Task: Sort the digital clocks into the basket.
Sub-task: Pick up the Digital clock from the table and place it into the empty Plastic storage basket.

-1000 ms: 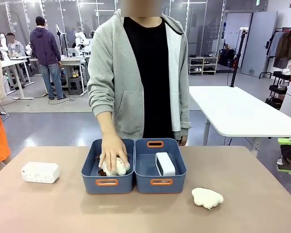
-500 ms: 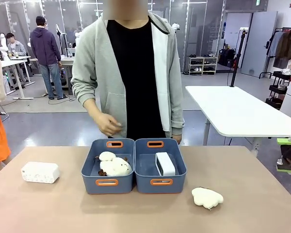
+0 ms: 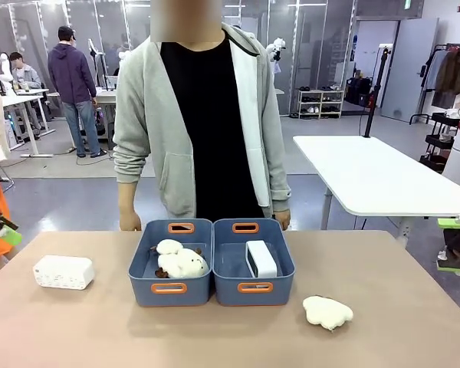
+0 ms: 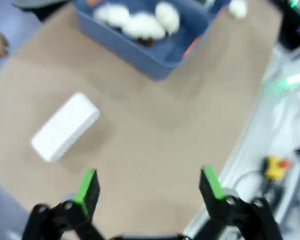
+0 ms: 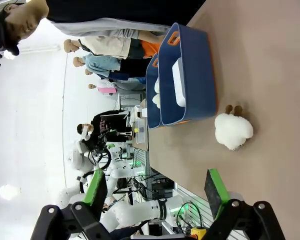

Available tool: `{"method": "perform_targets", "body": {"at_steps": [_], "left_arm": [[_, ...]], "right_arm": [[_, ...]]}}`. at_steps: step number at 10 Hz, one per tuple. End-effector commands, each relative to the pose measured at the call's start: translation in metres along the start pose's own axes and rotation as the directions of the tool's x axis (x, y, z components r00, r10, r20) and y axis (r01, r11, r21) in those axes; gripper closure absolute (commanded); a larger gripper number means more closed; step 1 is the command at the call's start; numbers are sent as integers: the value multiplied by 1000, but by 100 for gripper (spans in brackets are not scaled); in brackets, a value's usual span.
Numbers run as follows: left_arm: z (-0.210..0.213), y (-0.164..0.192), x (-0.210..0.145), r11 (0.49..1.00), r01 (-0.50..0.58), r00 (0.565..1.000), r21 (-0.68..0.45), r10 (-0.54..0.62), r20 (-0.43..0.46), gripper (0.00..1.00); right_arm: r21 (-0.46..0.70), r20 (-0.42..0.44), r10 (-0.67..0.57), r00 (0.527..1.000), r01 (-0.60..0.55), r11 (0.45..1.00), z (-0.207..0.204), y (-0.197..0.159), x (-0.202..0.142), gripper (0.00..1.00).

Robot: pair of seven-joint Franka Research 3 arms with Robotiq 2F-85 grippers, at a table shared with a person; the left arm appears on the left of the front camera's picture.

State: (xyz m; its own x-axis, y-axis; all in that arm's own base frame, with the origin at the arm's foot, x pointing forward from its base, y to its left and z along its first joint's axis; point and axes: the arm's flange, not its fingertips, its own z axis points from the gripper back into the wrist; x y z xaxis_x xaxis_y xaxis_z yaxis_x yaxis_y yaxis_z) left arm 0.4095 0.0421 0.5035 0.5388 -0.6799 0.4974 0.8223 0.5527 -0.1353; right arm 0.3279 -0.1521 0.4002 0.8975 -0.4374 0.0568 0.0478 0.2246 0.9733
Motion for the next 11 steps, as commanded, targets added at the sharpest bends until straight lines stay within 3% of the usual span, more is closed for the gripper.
{"method": "perform_targets", "body": {"at_steps": [1,3,4,5,6,9,11], "left_arm": [[-16,22,28,966,245,960,85,-229,-162,0],[-44,23,49,901,407,867,151,-329,-373,0],[-52,19,52,892,427,858,146,-348,-378,0],[-57,20,50,905,406,887,127,-356,-295,0],[-48,18,59,910,405,862,86,-349,-367,0],[-54,19,60,903,419,861,99,-360,-361,0],[-70,42,49,892,450,810,39,-390,-438,0]], "right_arm": [[8,1,3,1000,-3,1000,1,3,0,0],[8,1,3,1000,-3,1000,1,3,0,0],[8,1,3,1000,-3,1000,1,3,0,0],[8,1,3,1000,-3,1000,1,3,0,0],[8,1,3,1000,-3,1000,1,3,0,0],[8,1,3,1000,-3,1000,1,3,0,0],[8,1,3,1000,-3,1000,1,3,0,0]]}}
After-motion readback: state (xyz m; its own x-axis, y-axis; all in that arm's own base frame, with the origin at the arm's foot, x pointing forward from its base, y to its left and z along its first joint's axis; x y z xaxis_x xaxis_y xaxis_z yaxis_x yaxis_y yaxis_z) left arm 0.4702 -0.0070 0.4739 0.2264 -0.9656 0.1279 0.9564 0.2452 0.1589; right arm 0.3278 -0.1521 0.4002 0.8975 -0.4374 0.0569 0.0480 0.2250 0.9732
